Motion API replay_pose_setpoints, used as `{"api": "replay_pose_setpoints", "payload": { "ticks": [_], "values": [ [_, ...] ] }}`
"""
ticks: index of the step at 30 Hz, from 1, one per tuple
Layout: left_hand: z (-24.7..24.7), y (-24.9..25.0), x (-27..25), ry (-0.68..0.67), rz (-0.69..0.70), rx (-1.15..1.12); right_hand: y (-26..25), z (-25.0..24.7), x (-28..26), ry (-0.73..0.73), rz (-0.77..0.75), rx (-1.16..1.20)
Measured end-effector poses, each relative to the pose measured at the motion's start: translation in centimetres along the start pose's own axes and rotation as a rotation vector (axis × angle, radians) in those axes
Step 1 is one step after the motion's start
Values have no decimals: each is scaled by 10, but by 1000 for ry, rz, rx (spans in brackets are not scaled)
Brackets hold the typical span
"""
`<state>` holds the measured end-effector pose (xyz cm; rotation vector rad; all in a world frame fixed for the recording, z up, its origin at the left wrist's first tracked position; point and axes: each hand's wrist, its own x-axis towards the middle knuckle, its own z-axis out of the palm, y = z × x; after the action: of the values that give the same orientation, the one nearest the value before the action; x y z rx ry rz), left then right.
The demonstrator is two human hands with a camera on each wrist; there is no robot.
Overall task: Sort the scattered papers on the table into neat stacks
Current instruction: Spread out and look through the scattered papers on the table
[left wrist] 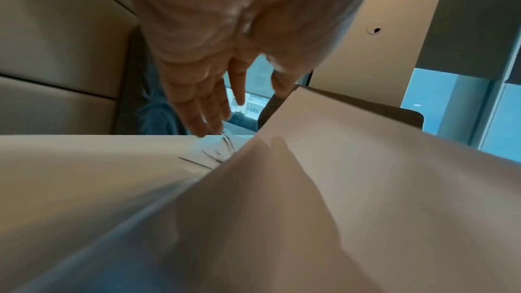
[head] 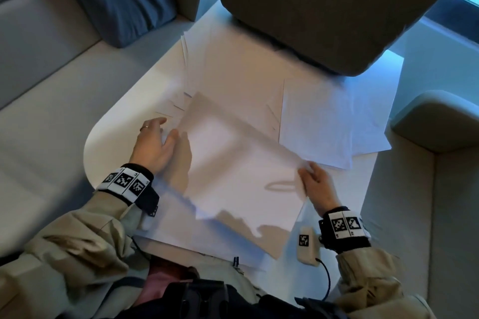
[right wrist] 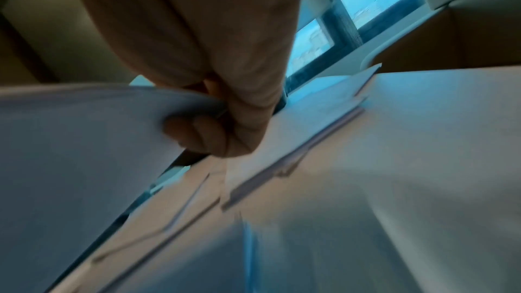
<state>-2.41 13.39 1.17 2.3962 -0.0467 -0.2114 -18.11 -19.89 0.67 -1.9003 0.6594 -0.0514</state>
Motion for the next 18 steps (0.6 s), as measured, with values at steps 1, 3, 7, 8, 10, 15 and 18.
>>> {"api": "replay_pose_setpoints", "payload": {
  "ticks": [1,3,7,8,10,15,18],
  "values": [
    [1,-4,-2,-44,-29,34,4,5,-3,-53,6,-32],
    [6,-11,-7,-114,-69,70,8,15,-7,-169,77,-48],
    [14,-27,-16,-168,-126,141,6,24,-1,-354,149,-124],
    [16,-31,-18,-170,-131,134,7,23,5,-376,119,-227],
    [18,-35,-20,-178,-120,134,7,15,19,-366,57,-372],
    [20,-38,-18,-209,-137,189,16,-19,71,67,173,-522],
    [22,-40,-18,-228,-153,221,14,-36,86,338,368,-601]
  ]
}}
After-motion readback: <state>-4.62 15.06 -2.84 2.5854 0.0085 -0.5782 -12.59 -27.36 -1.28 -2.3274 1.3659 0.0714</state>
